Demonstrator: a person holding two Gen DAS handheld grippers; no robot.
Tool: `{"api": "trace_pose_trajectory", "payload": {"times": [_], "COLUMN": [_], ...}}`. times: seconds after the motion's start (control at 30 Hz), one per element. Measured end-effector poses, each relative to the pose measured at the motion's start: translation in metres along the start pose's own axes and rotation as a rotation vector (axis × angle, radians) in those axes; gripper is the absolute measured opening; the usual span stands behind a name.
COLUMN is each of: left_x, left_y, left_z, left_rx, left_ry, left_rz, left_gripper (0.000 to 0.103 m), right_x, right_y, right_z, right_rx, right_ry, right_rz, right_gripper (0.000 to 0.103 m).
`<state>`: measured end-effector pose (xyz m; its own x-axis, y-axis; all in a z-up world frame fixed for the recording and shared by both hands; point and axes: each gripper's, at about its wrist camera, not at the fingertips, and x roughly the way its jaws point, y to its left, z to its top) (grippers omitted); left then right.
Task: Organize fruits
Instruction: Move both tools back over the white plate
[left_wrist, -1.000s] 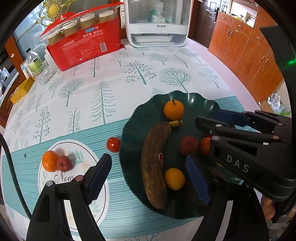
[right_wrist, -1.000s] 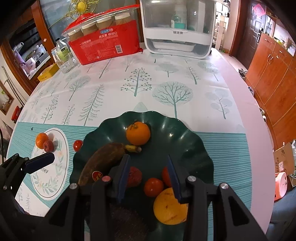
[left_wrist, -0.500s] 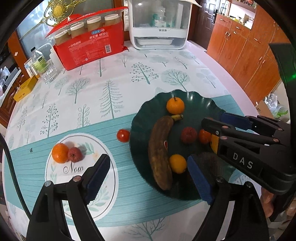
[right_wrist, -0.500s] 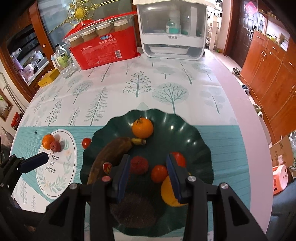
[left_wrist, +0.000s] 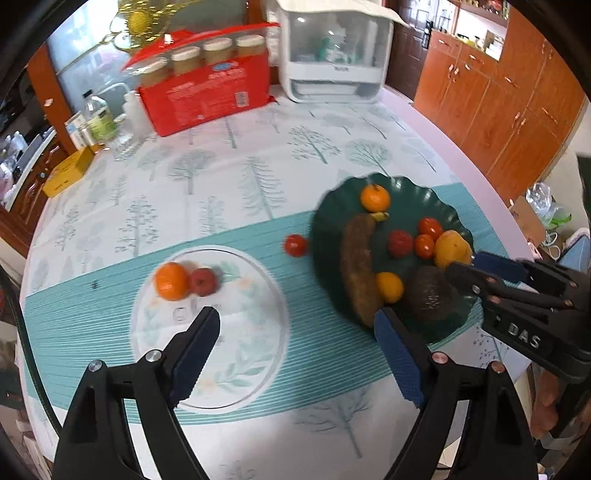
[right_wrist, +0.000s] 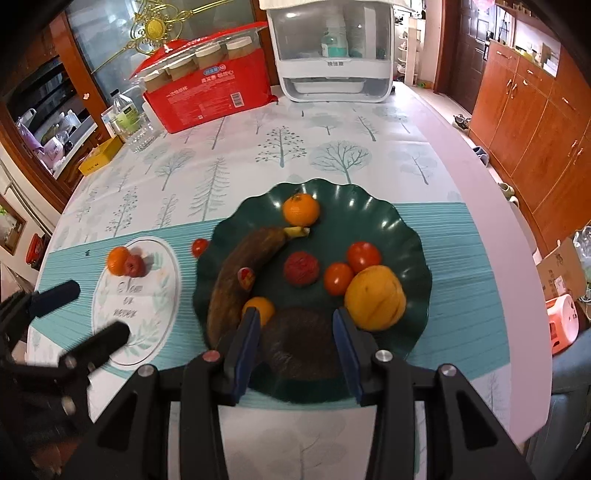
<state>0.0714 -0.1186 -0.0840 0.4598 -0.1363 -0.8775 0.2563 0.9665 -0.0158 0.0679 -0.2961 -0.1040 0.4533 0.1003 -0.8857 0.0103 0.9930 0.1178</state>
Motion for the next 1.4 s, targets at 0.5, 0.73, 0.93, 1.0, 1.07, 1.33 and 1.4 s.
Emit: {"api": "trace_pose_trajectory", "payload": {"times": [0.5,0.73,0.93,1.0,1.07,1.33,1.4], "left_x": [-0.034,0.004,0.054,0.067,0.078,0.101,0.103], "left_y": [0.131,0.168,0.186,0.19,0.192,0.193,0.191], "left_z": [0.009,0.01,0.008,0.009,0.009,0.012,0.012], "left_rx": [-0.066,-0.014,0.049,0.055,0.071,0.092,0.095], "left_ry": [-0.065,-0.026,0.023,0.037,0.046,0.08,0.082], "left_rz": [0.016,0.014,-0.04,-0.056,-0.071,-0.113,-0.116], "left_gripper": [0.087,0.088,0.088,0.088,0.088,0.088,0.088], "right_x": [-0.009,0.032,0.078,0.093,0.103,0.132,0.136], "right_y": [0.105,0.155,0.184,0.19,0.193,0.199,0.201], "right_z": [0.023,0.03,0.027,0.025,0.025,0.025,0.025], "right_rx": [-0.014,-0.027,-0.09,-0.125,-0.147,-0.206,-0.22], "right_ry": [-0.065,-0.034,0.02,0.03,0.034,0.046,0.055], "right_rz": [0.056,0.078,0.08,0.079,0.083,0.093,0.105], "right_gripper": [0.045,0.045,0.045,0.045,0.045,0.045,0.045]}}
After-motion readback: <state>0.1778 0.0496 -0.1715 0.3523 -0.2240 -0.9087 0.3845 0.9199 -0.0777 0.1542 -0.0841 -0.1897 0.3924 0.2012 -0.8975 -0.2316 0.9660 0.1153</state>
